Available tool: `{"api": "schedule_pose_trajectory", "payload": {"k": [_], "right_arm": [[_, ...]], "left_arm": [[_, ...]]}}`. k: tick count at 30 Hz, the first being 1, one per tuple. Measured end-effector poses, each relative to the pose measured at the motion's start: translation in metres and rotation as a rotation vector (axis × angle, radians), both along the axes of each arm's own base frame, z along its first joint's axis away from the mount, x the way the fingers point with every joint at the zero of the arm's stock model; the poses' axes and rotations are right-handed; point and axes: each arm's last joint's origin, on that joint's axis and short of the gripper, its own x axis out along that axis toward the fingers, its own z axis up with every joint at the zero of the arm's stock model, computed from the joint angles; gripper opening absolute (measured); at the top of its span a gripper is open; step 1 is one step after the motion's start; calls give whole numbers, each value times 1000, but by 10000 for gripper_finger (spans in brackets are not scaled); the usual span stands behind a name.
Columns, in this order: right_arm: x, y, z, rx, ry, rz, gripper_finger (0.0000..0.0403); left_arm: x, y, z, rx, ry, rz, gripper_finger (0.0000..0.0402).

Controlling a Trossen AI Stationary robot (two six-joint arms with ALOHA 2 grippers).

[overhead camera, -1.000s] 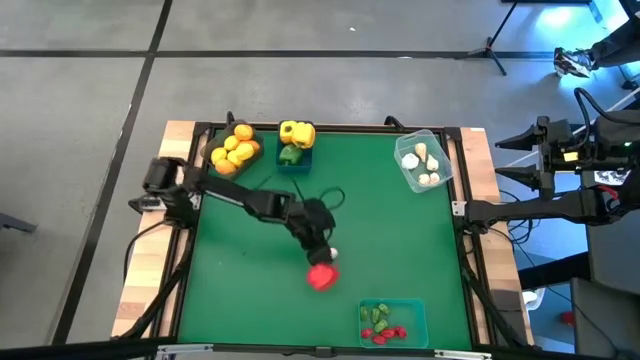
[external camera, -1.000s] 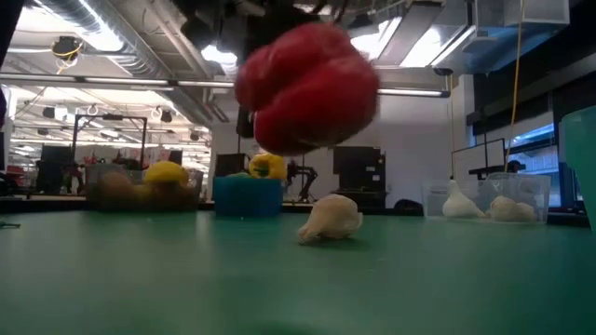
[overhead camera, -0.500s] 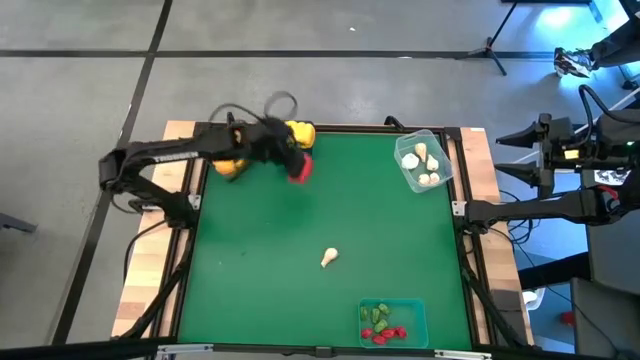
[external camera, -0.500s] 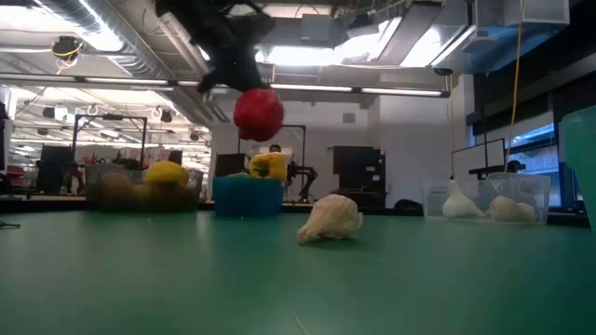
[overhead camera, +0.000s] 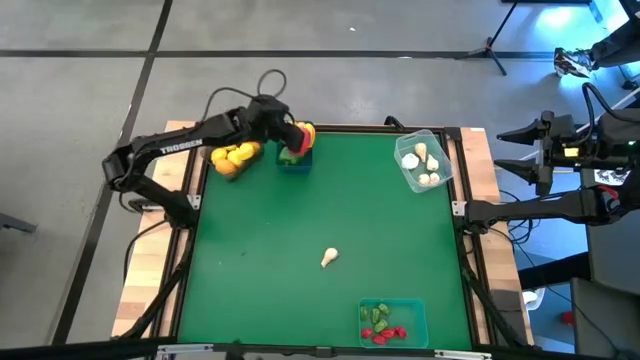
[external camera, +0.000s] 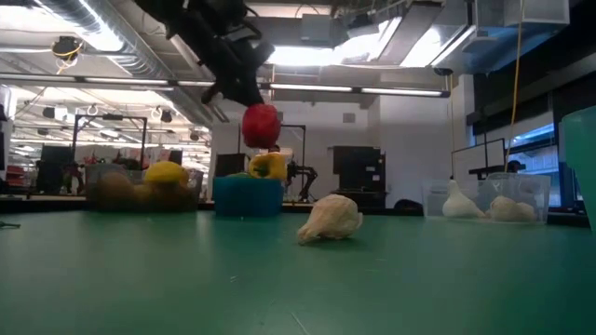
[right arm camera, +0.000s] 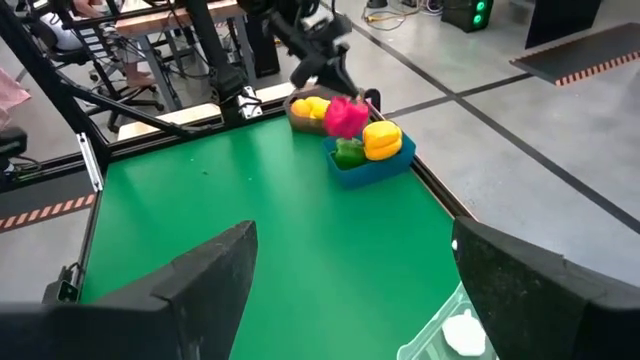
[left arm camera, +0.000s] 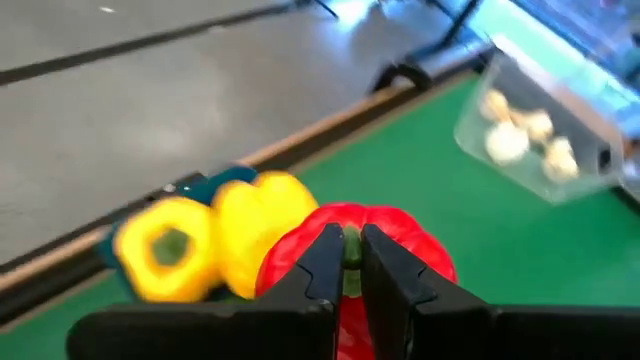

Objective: Sort produce into baskets
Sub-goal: Put the red bell pepper into the blue bin

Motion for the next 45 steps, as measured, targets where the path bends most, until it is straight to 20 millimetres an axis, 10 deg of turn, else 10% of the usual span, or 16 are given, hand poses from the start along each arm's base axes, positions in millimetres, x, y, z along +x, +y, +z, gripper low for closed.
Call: {"api": "schedule_pose_trajectory", "payload": {"k": [19,38,45], "right_arm": [[0,0,0,20,-7,-18,328],[0,0,0,29,-8,-2,328],[0,0,0,29,-8,-2,328]], "left_arm": [[47,-4,-63,8,187,-52,15],[41,-7,-64,20,264,12,65],[39,-6,-65,-37,250,6,144]]}}
